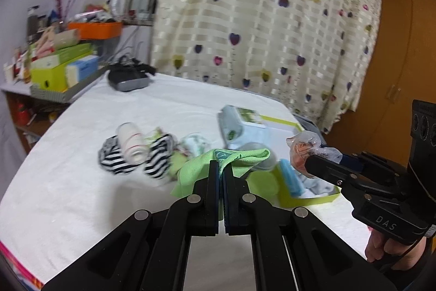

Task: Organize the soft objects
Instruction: 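Carry the green cloth with the left tool while the right tool carries the bag toward the box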

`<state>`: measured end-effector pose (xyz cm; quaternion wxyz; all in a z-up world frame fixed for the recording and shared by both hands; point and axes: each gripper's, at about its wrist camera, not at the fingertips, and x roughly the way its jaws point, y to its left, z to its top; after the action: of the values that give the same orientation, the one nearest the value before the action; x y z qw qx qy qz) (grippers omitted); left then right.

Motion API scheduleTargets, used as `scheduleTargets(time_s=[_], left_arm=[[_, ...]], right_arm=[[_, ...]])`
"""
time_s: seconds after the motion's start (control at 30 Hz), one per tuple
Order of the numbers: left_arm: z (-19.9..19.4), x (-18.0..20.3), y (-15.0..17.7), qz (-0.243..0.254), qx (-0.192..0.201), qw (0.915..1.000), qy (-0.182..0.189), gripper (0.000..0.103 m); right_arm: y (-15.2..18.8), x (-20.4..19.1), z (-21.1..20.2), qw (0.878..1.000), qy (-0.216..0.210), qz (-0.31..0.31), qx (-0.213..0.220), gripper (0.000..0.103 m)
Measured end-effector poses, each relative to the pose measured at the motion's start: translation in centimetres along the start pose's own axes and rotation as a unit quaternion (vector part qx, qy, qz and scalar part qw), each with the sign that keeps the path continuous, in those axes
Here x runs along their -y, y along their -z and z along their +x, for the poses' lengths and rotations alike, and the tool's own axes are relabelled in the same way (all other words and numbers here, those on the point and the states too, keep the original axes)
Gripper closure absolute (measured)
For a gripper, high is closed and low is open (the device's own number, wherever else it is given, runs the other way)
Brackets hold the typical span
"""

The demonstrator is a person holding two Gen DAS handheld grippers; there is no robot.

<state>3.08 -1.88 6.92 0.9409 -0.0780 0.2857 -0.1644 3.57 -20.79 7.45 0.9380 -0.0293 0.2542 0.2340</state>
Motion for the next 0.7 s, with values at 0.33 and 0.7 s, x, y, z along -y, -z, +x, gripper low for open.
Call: scheduleTargets(time_s=[0.33,0.7], left_arm=[[2.8,5.6,-1.6,0.042,-0.006,0.9977,0.053,0.1],[7.9,10.8,-3.2,0.077,-0.028,0.993,0.085,0.1]], right_arm=[[0.7,6.1,-3.4,0.996,0.072,0.043,0.017,0.075],[2.0,12.6,-3.5,0.989,0.114,0.09,0.008,0.075]])
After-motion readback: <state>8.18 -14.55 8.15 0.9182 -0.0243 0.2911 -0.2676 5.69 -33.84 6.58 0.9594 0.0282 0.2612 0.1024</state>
